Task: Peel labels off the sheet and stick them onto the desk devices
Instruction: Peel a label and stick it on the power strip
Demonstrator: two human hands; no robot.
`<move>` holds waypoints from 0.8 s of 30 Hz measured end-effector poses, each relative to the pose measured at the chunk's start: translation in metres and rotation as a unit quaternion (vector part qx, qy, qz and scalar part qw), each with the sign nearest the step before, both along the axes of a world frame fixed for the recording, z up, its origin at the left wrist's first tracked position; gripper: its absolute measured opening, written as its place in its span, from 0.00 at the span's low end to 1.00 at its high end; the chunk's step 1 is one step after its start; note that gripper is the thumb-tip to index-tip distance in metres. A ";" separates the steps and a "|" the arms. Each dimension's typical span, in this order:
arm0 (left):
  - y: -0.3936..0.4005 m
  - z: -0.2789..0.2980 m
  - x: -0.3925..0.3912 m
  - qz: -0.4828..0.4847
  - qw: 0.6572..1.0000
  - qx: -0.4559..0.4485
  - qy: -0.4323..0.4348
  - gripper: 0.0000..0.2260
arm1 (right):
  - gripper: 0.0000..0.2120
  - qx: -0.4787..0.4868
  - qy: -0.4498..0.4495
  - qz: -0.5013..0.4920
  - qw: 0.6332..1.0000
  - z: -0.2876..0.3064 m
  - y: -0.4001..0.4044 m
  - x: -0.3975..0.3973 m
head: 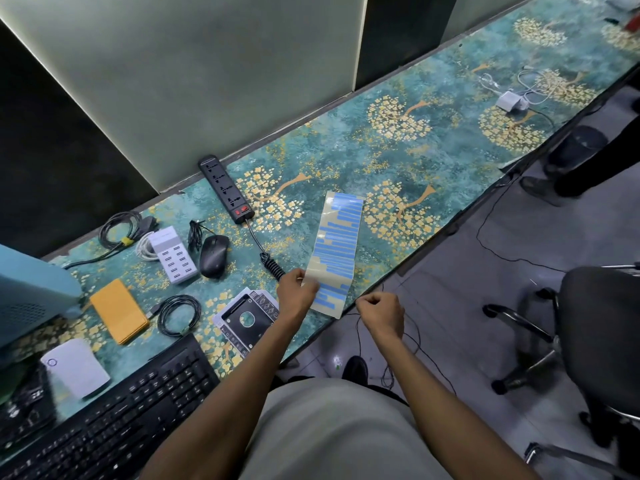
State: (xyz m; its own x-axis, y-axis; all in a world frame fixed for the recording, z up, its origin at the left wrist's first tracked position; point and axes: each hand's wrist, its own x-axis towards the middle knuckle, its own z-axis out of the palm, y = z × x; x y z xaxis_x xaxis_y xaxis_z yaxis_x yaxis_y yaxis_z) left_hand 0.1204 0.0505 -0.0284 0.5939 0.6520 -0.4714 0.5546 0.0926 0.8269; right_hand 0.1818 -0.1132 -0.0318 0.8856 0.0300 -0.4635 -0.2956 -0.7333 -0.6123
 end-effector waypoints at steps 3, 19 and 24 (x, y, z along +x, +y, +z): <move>0.001 0.000 0.002 0.006 1.000 -0.018 -0.001 0.05 | 0.03 0.056 -0.044 0.012 0.997 0.001 0.002 0.000; 0.005 0.006 0.005 0.026 0.981 -0.182 -0.061 0.14 | 0.13 0.209 -0.106 0.151 0.960 0.011 0.016 0.000; 0.004 0.008 0.006 0.022 0.986 -0.161 -0.041 0.15 | 0.11 0.215 -0.088 0.151 0.961 0.006 0.013 0.001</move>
